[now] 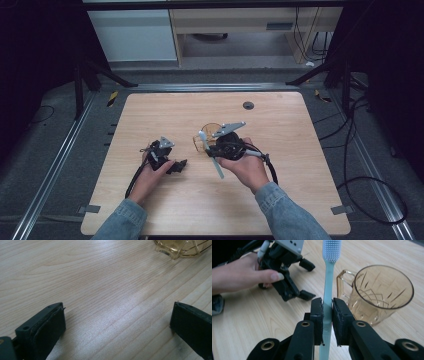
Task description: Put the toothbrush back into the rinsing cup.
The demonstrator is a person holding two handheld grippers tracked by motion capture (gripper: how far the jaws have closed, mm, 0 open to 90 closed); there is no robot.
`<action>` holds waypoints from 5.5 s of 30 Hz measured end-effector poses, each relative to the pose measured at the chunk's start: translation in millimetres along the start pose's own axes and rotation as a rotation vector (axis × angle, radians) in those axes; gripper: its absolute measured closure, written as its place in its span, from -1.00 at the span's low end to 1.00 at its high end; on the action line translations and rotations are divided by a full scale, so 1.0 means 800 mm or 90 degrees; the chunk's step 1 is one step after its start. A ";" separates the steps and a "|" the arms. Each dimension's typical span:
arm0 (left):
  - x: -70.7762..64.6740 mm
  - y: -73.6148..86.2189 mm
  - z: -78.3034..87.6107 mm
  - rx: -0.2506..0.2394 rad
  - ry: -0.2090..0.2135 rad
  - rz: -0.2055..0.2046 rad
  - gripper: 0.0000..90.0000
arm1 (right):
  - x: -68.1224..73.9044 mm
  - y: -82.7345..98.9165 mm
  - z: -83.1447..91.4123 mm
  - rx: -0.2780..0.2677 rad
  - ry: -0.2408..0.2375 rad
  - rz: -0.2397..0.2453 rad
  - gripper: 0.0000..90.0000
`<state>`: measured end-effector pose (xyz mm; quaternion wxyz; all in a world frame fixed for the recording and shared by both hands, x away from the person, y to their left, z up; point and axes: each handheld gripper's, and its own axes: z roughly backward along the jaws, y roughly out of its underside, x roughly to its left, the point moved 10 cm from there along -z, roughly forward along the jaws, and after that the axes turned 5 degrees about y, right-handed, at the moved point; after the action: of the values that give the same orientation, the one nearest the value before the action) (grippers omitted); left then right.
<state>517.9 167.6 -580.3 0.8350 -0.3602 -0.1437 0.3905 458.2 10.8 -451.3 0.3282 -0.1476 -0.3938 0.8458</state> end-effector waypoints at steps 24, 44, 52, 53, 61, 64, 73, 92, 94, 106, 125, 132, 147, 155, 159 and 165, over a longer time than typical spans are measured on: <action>0.000 0.000 0.000 0.000 -0.001 0.002 -1.00 | 0.013 -0.055 -0.025 -0.106 0.028 -0.026 0.76; 0.000 0.000 0.001 0.001 -0.004 0.001 -1.00 | -0.009 -0.109 -0.023 -0.203 0.088 -0.072 0.76; 0.000 0.000 0.001 0.001 -0.002 0.003 -1.00 | -0.007 -0.127 -0.020 -0.237 0.099 -0.083 0.76; 0.000 0.001 0.001 0.003 -0.002 0.002 -1.00 | -0.008 -0.128 -0.020 -0.240 0.103 -0.083 0.76; 0.000 0.000 0.000 -0.002 -0.006 0.008 -1.00 | -0.014 -0.133 -0.026 -0.259 0.125 -0.088 0.76; 0.000 -0.001 0.000 -0.005 -0.007 0.011 -1.00 | -0.011 -0.135 -0.028 -0.272 0.124 -0.094 0.76; 0.001 0.000 0.000 -0.002 -0.006 0.007 -1.00 | -0.003 -0.143 -0.030 -0.302 0.138 -0.076 0.76; 0.002 0.000 0.000 0.003 -0.003 0.002 -1.00 | -0.011 -0.145 -0.024 -0.340 0.171 -0.056 0.76; 0.001 -0.001 0.000 -0.002 -0.005 0.007 -1.00 | -0.012 -0.143 -0.024 -0.339 0.175 -0.054 0.76; 0.002 0.000 0.000 0.002 -0.003 0.003 -1.00 | -0.011 -0.129 -0.034 -0.322 0.183 -0.026 0.76; 0.002 0.000 0.000 0.001 -0.002 0.002 -1.00 | -0.018 -0.119 -0.041 -0.305 0.193 -0.015 0.76; 0.002 0.000 0.000 -0.001 -0.003 0.002 -1.00 | -0.021 -0.114 -0.046 -0.302 0.197 -0.016 0.76; 0.002 -0.001 0.000 0.000 -0.002 0.002 -1.00 | -0.022 -0.101 -0.060 -0.296 0.192 -0.019 0.76; 0.002 -0.001 0.000 -0.001 -0.002 0.002 -1.00 | -0.021 -0.092 -0.069 -0.287 0.191 -0.014 0.76; 0.002 -0.001 0.000 -0.001 -0.002 0.002 -1.00 | -0.022 -0.089 -0.072 -0.284 0.191 -0.008 0.76; 0.002 0.000 0.000 0.002 -0.001 -0.001 -1.00 | -0.022 -0.087 -0.078 -0.283 0.194 -0.007 0.76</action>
<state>519.1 168.8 -580.3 0.8355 -0.3586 -0.1443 0.3905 533.3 67.3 -438.7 0.3482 -0.3393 -0.5167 0.7048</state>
